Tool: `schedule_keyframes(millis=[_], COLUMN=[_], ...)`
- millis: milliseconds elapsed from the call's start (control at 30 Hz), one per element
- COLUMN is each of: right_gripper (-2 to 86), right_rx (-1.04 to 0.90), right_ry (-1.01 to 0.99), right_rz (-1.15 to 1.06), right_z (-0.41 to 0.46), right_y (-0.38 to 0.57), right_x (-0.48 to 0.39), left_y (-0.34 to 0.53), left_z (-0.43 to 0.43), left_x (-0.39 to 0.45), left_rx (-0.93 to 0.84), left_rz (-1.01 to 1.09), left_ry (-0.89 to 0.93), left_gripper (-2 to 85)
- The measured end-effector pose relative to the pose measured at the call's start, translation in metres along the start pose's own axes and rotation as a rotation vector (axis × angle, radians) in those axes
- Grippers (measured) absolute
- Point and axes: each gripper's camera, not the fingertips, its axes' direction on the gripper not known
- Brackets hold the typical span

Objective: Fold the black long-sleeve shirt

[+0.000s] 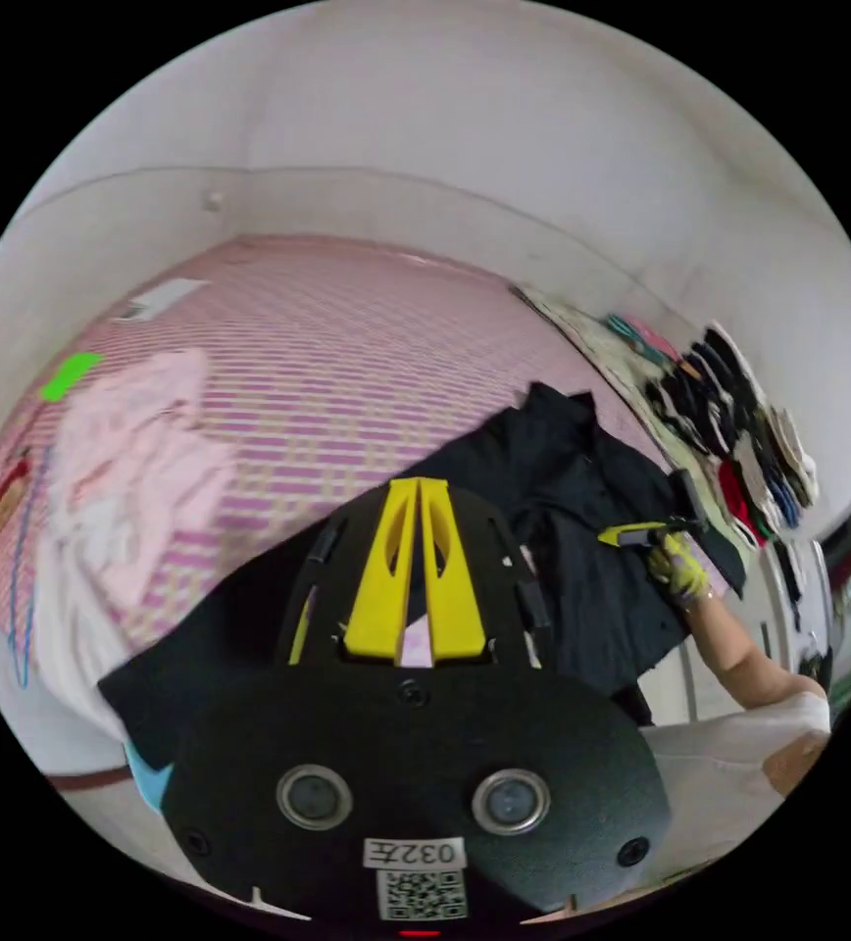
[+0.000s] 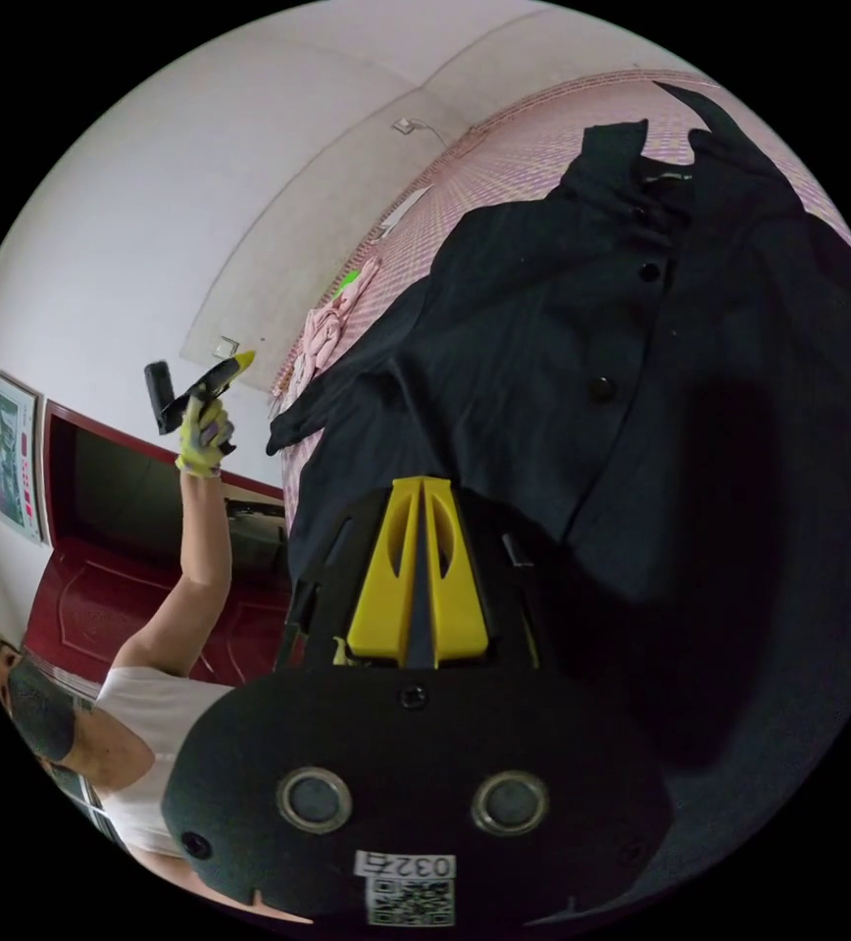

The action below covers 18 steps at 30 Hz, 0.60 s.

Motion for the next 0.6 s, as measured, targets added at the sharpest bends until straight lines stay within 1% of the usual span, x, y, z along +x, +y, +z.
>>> schedule_keyframes(millis=[33,67,167,233,300,333,367,467,533,600], right_gripper=[-1.0,-1.0,-1.0,-1.0,-1.0,-1.0,-1.0,-1.0,-1.0,-1.0], right_rx=[0.001,0.002,0.003,0.004,0.002,0.001,-0.001,-0.009,-0.013,-0.015], right_ry=[-0.003,-0.012,-0.031,-0.036,-0.042,-0.043,-0.044,-0.05,-0.05,-0.054], right_rz=[0.001,0.004,0.008,0.008,0.009,0.008,0.007,0.0,-0.004,-0.008], right_z=[0.0,-0.001,-0.002,-0.002,-0.001,-0.001,-0.001,0.002,0.003,0.004], right_y=[0.0,-0.001,-0.003,-0.004,-0.005,-0.005,-0.005,-0.007,-0.007,-0.007], right_x=[0.001,0.003,0.008,0.009,0.011,0.012,0.012,0.013,0.013,0.013], left_y=[-0.011,-0.031,-0.073,-0.09,-0.104,-0.105,-0.106,-0.1,-0.092,-0.08], left_z=[0.019,0.056,0.133,0.167,0.2,0.204,0.206,0.189,0.179,0.169], left_x=[0.01,0.029,0.062,0.066,0.061,0.059,0.053,0.033,0.021,0.007], left_rx=[-0.034,-0.094,-0.17,-0.203,-0.28,-0.294,-0.305,-0.295,-0.283,-0.234], left_rz=[0.018,0.052,0.076,0.049,0.04,0.038,0.039,-0.006,-0.032,-0.073], left_ry=[0.007,-0.014,-0.128,-0.107,-0.022,-0.025,-0.066,-0.121,-0.137,-0.125], left_gripper=[-0.8,-0.8,-0.9,-0.9,-0.9,-0.9,-1.0,-1.0,-1.0,-1.0])
